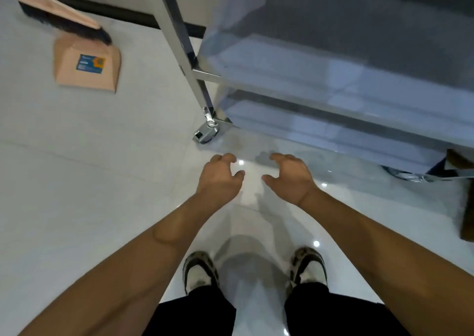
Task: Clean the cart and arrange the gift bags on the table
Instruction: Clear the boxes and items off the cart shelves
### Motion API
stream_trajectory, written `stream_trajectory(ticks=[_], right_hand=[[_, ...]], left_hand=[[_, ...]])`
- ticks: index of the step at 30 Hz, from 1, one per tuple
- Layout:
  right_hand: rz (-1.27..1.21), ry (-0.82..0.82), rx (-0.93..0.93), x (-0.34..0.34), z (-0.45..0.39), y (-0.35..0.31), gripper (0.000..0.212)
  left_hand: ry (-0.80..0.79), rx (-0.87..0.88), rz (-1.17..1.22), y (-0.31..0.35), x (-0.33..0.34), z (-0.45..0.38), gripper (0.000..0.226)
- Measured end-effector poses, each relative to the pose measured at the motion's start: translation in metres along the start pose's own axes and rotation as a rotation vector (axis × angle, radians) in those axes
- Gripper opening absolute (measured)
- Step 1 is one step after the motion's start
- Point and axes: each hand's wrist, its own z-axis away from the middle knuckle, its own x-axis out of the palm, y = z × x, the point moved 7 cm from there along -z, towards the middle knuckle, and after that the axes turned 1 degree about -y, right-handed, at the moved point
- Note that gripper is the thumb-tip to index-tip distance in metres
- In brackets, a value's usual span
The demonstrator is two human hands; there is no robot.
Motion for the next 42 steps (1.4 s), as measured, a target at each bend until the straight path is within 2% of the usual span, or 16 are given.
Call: stream_trajectory(ticks=[4, 9, 14, 18, 22, 26, 30, 36, 39, 42], right_hand=[[0.025, 0.113, -0.062, 0.011, -0.058, 0.021, 0.051], [0.112, 0.28, -0.163, 0.0, -0.112, 0.022, 0.052], [0.141, 0.441, -0.177, -0.012, -0.139, 0.022, 0.044], [0.205, 0.537, -0.158, -0.017, -0.136, 0.027, 0.038], [0.259, 0.592, -0.158, -0.027, -0.14, 0.026, 0.038], [0.255, 0.663, -0.165, -0.034, -0.151, 0.025, 0.041], [0.223, 0.674, -0.182, -0.029, -0.159, 0.019, 0.049], [0.349, 0.635, -0.301, -0.029, -0.188, -0.013, 0.056], [0.38, 0.586, -0.283, -0.045, -0.212, -0.032, 0.076], [0.233, 0.565, -0.184, -0.066, -0.239, -0.038, 0.092]], left_hand=[[0.063, 0.071, 0.017, -0.003, 0.038, -0.056, 0.045], [0.195, 0.222, -0.003, 0.019, 0.046, -0.111, 0.041], [0.452, 0.441, -0.01, 0.04, 0.032, -0.137, 0.03], [0.503, 0.491, -0.116, 0.05, 0.029, -0.143, 0.034], [0.501, 0.512, -0.318, 0.067, 0.025, -0.154, 0.036], [0.569, 0.478, -0.324, 0.062, 0.021, -0.168, 0.037], [0.564, 0.484, -0.286, 0.044, 0.02, -0.172, 0.04], [0.582, 0.498, -0.238, 0.028, 0.011, -0.167, 0.04], [0.568, 0.475, -0.228, 0.02, 0.008, -0.17, 0.042], [0.555, 0.439, -0.188, 0.016, 0.006, -0.176, 0.043]])
